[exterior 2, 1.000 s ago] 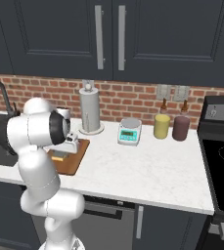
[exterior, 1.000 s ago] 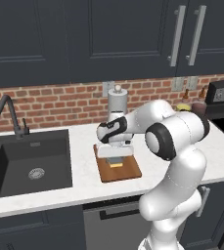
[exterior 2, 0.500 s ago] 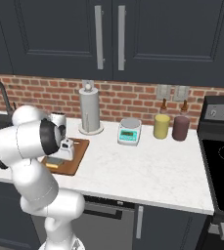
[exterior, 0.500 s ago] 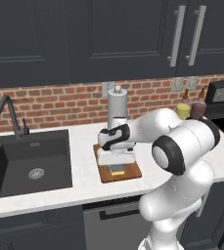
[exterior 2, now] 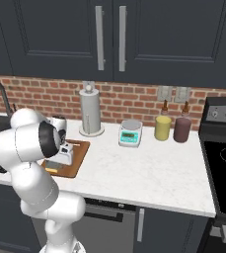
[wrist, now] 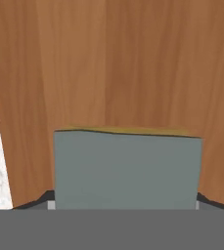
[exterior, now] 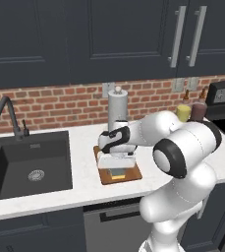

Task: Pick up the sponge from the counter and clean the cutting board by briefly scrubbing or pressing down on the cutting board. Once finished, release the sponge.

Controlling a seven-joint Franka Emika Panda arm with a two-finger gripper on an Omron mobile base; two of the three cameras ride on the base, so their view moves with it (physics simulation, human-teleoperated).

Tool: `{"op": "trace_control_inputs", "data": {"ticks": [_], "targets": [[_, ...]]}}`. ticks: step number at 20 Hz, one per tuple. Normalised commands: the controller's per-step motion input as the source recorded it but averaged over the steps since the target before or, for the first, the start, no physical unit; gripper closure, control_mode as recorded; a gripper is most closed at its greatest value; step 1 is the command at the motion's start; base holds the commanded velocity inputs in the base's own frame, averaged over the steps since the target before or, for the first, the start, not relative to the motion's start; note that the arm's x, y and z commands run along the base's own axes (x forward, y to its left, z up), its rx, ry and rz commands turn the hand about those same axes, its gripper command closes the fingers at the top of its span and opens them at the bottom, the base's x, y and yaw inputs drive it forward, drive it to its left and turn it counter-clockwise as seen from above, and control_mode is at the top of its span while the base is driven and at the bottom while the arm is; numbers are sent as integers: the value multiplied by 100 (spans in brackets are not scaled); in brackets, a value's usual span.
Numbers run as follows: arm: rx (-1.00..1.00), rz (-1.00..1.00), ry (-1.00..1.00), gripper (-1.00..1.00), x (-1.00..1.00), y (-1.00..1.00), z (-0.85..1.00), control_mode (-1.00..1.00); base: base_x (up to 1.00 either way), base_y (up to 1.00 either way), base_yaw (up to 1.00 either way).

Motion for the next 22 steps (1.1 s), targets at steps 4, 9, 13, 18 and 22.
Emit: {"op": "trace_control_inputs", "data": {"ticks": [4,9,13,18,22], "targets": [[12,1,17,100,-21,10,-59,-100,0,0,0],[12,1,11,100,-43,25,-52,-100,0,0,0],[2,0,0,100,-54,26,-41,-100,0,0,0],[0,0,-3,100,-66,33,-45,-100,0,0,0],[0,0,-6,100,-68,31,-42,-100,0,0,0]]}}
